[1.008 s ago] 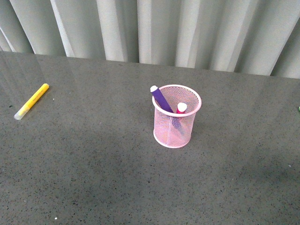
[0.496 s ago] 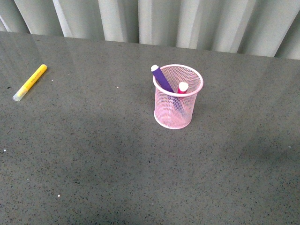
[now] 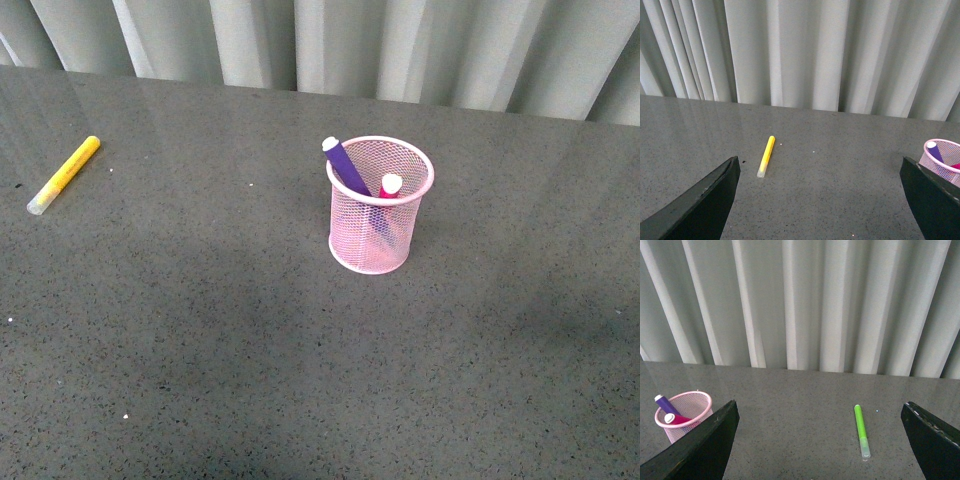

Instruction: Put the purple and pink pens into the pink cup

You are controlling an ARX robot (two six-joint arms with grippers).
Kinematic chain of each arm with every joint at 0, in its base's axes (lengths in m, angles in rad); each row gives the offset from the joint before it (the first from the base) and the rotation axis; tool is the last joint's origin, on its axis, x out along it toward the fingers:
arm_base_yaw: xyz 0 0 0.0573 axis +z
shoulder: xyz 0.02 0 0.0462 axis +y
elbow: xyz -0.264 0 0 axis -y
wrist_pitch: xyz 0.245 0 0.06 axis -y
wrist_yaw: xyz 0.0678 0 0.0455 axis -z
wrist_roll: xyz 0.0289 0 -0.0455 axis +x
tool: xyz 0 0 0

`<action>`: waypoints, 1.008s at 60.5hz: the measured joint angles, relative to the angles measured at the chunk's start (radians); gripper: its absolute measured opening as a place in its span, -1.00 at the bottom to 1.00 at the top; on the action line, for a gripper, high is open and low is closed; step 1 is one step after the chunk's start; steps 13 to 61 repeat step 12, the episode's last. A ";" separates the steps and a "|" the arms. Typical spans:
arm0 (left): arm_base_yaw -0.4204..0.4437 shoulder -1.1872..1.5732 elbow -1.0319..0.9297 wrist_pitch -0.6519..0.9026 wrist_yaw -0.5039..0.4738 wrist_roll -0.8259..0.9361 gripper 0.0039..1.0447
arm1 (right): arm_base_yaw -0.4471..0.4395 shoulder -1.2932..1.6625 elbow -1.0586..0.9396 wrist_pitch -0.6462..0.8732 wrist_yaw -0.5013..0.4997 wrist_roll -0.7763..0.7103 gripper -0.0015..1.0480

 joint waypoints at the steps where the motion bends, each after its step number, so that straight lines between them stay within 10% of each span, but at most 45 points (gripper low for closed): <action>1: 0.000 0.000 0.000 0.000 0.000 0.000 0.88 | 0.000 0.000 0.000 0.000 0.000 0.000 0.87; 61: 0.000 0.000 0.000 0.000 0.000 0.000 0.88 | 0.000 0.000 0.000 0.000 0.000 0.000 0.87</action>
